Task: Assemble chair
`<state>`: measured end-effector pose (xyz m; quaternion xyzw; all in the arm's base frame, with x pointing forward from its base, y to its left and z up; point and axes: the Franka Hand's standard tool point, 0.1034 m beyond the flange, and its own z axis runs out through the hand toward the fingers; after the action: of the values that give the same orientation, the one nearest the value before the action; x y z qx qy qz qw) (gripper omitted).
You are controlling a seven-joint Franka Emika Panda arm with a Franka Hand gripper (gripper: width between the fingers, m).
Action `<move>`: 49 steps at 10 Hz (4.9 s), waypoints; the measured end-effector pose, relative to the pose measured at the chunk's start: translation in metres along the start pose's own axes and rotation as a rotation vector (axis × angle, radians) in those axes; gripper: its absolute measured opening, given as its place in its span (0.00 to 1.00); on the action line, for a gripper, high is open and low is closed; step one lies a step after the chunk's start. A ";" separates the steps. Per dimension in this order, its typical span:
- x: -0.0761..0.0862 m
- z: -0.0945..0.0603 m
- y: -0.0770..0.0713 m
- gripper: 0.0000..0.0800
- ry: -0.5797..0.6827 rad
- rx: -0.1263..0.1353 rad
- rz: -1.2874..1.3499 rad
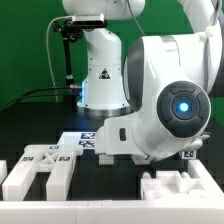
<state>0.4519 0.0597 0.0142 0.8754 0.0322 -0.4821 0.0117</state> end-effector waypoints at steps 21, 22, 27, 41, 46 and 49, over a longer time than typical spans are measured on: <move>-0.031 -0.193 -0.010 0.36 0.782 -0.004 -0.056; -0.029 -0.192 -0.012 0.36 0.837 -0.003 -0.040; -0.007 -0.225 -0.043 0.36 1.281 -0.009 -0.068; 0.044 -0.205 -0.050 0.36 1.428 0.006 -0.080; 0.042 -0.202 -0.050 0.36 1.515 0.019 -0.076; 0.041 -0.199 -0.049 0.36 1.561 0.044 -0.048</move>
Offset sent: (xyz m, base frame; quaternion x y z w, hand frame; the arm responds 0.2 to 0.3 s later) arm 0.0000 0.0000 0.0000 0.0000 0.0000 0.0000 1.0000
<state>0.6379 0.1210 0.0863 0.9604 0.0403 0.2724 -0.0421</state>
